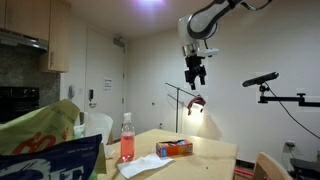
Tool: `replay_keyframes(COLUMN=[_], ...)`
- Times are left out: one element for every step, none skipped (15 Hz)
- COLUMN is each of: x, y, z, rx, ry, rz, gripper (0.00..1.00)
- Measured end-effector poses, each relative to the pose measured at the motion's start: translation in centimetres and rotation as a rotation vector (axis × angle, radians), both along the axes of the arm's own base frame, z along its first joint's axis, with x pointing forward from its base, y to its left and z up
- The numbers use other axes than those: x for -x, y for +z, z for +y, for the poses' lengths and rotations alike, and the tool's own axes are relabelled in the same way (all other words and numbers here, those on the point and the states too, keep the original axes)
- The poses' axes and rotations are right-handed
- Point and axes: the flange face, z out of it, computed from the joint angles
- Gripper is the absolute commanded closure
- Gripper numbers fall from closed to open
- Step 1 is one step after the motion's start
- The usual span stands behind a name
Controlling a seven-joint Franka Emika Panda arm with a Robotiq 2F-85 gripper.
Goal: Take a ziplock bag out of the box and put it on the table
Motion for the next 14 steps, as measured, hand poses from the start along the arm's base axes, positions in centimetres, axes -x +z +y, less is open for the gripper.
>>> replay_keyframes(x=[0.0,0.0,-0.1,-0.2,-0.3,-0.4,-0.4,-0.4,-0.4,-0.3,-0.3,-0.3,-0.3,-0.4], y=[-0.8,-1.7,-2.7,-3.6,-4.5,-5.4,-6.2,-7.1,-7.8,-8.5,-9.1,-9.7,-10.2,-10.6], z=[-0.1,-0.2,-0.3,-0.4,-0.6,-0.9,-1.2,-1.6,-2.1,-2.5,-3.0,-3.4,-3.9,-4.3], rx=[0.003,0.0,-0.001,-0.006,-0.015,-0.025,-0.035,-0.047,-0.061,-0.076,-0.087,-0.092,-0.094,-0.089], ry=[0.047,0.096,0.142,0.189,0.238,0.287,0.33,0.369,0.402,0.427,0.442,0.441,0.434,0.423], rz=[0.03,0.063,0.095,0.124,0.151,0.174,0.197,0.22,0.241,0.26,0.275,0.286,0.293,0.298], gripper=[0.0,0.0,0.0,0.0,0.0,0.0,0.0,0.0,0.0,0.0,0.0,0.0,0.0,0.0])
